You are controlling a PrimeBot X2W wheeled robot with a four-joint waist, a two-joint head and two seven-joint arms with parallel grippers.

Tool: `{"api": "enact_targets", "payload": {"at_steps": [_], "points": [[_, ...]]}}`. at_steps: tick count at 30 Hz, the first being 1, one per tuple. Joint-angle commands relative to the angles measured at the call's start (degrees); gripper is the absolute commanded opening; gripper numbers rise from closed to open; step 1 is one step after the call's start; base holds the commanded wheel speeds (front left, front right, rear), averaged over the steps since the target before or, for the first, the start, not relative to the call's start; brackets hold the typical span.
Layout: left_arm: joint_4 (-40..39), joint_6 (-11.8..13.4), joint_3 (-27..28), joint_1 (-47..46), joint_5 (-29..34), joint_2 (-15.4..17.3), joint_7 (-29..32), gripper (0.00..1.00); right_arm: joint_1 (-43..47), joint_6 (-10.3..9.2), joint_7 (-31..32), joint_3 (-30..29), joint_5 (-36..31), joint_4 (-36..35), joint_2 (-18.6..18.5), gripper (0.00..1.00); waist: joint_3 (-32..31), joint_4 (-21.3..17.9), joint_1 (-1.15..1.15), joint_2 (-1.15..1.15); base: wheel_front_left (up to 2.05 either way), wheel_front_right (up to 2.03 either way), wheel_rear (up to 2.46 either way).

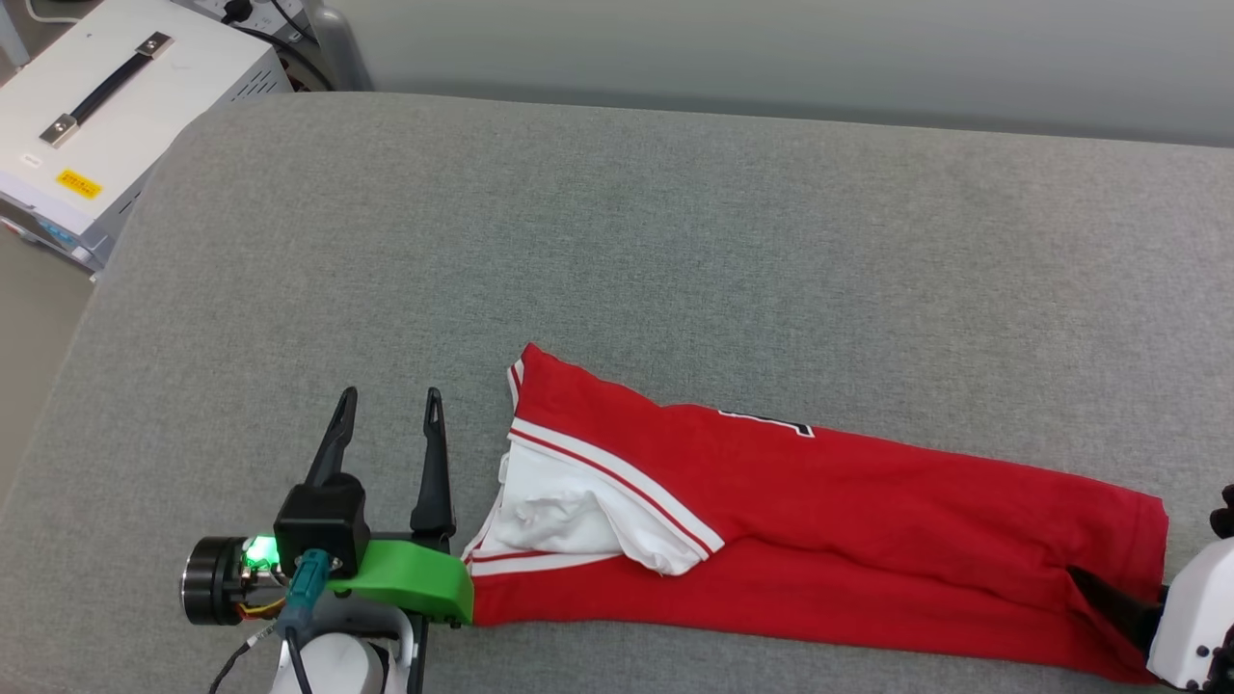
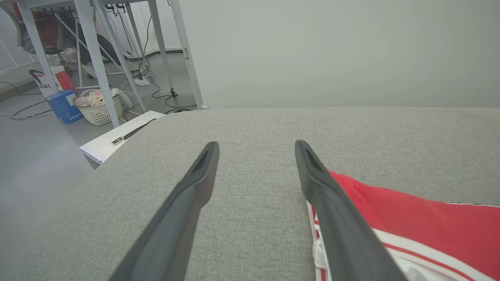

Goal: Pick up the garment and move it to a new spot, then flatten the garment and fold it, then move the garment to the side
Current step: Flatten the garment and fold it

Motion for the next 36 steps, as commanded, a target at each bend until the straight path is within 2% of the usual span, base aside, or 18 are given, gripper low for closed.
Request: {"api": "enact_targets", "payload": {"at_steps": [1, 2, 3, 4, 10, 11, 19, 22, 28, 36], "points": [[-0.2, -0.76, 1.23, 1.35, 1.33, -1.13, -0.33, 1.0, -0.32, 0.06, 0.03, 2.26, 0.93, 0.86, 2.32, 1.0, -0.18, -0.13, 0.0, 0.19, 0.0, 0.0, 0.0], [-0.21, -1.32, 2.11, 1.86, 2.29, -1.86, -0.33, 1.0, -0.54, 0.06, -0.18, 2.71, 0.98, 1.0, 2.28, 1.0, -0.31, -0.16, 0.0, 0.19, 0.0, 0.0, 0.0], [-0.17, -1.81, 2.75, 2.23, 3.02, -2.43, -0.33, 1.0, -0.81, 0.06, -0.69, 3.0, 0.87, 1.0, 2.17, 0.36, -0.4, -0.17, 0.0, 0.19, 0.0, 0.0, 0.0], [-0.03, -2.47, 3.5, 2.6, 3.87, -3.06, -0.33, 1.0, -1.13, 0.06, -1.58, 3.15, 0.69, 1.15, 2.01, 0.0, -0.54, -0.21, 0.0, 0.19, 0.0, 0.0, 0.0], [0.89, -5.89, 7.17, 4.13, 7.45, -5.44, -0.33, 1.0, -2.09, 0.06, -4.8, 3.09, 0.91, 2.89, 0.12, 0.0, -1.79, -0.7, 0.0, 0.19, 0.0, 0.0, 0.0], [1.1, -7.41, 8.46, 4.75, 8.8, -6.49, -0.33, 1.0, -2.17, 0.06, -6.15, 2.15, 1.25, 3.75, -1.36, 0.0, -2.53, -0.9, 0.0, 0.19, 0.0, 0.0, 0.0], [1.93, -10.5, 10.54, 5.91, 11.52, -8.74, -0.33, 1.0, -1.52, 0.06, -7.23, -2.71, 0.34, 6.82, -6.35, 0.0, -3.98, -1.21, 0.0, 0.19, 0.0, 0.0, 0.0], [2.29, -11.34, 11.21, 6.19, 12.2, -9.3, -0.33, 1.0, -1.13, 0.06, -6.12, -3.29, 0.37, 6.11, -6.99, 0.0, -4.5, -1.24, 0.0, 0.19, 0.0, 0.0, 0.0], [3.03, -12.85, 12.48, 6.79, 13.34, -10.2, -0.34, 1.0, 0.5, 0.06, -2.32, -2.81, 1.41, -1.68, -6.93, 0.0, -5.44, -1.14, 0.0, 0.19, 0.0, 0.0, 0.0], [3.26, -14.03, 13.56, 7.18, 14.5, -11.39, -0.34, 1.0, 0.01, 0.06, 1.99, 0.28, -0.44, -16.24, -3.41, 0.0, -5.3, -0.67, 0.0, 0.19, 0.0, 0.0, 0.0]]}}
